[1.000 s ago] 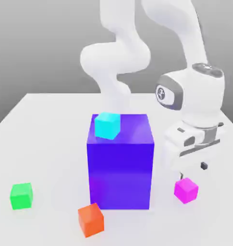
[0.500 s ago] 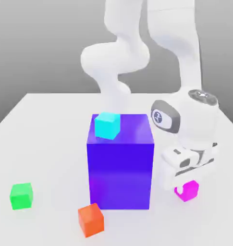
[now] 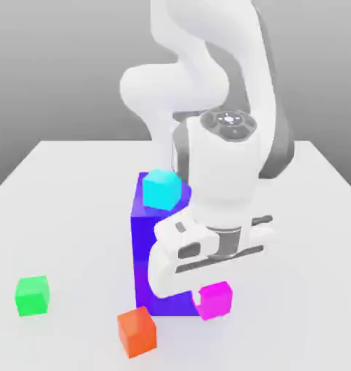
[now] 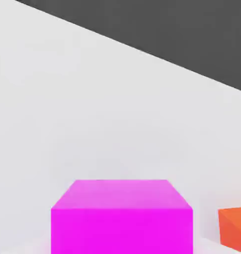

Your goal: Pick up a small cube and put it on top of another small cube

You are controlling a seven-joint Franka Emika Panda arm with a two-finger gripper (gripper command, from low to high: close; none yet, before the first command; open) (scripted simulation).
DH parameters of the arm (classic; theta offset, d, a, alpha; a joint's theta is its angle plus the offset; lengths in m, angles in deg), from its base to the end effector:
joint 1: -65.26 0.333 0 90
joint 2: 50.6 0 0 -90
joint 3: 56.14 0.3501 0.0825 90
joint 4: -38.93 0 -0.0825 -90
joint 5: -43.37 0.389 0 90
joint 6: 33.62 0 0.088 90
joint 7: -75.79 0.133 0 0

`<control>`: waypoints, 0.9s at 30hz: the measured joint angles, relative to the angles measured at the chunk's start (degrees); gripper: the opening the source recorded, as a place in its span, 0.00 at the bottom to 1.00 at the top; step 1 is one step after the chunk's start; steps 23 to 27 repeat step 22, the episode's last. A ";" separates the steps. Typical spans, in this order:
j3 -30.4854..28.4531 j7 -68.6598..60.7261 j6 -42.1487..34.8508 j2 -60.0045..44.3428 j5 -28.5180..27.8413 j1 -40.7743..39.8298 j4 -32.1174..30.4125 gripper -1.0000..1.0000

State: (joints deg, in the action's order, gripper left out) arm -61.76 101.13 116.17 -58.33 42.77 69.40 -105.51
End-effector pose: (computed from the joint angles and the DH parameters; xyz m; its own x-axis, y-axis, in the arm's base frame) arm 0.4657 -0.0129 0.2271 0.8962 -0.4427 -0.0293 -0.4417 -0.8965 0.0339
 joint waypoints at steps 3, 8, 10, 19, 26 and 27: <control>-3.88 -6.84 -1.88 0.25 0.61 -5.18 1.62 0.00; -10.23 -17.81 -1.66 2.34 1.71 -14.62 0.19 0.00; -12.15 -21.57 -1.20 3.30 1.99 -18.48 -0.83 0.00; -9.73 -32.11 9.84 -5.05 10.45 -24.55 -3.15 1.00; -9.73 -32.11 9.84 -5.05 10.45 -24.55 -3.15 1.00; -9.73 -32.11 9.84 -5.05 10.45 -24.55 -3.15 1.00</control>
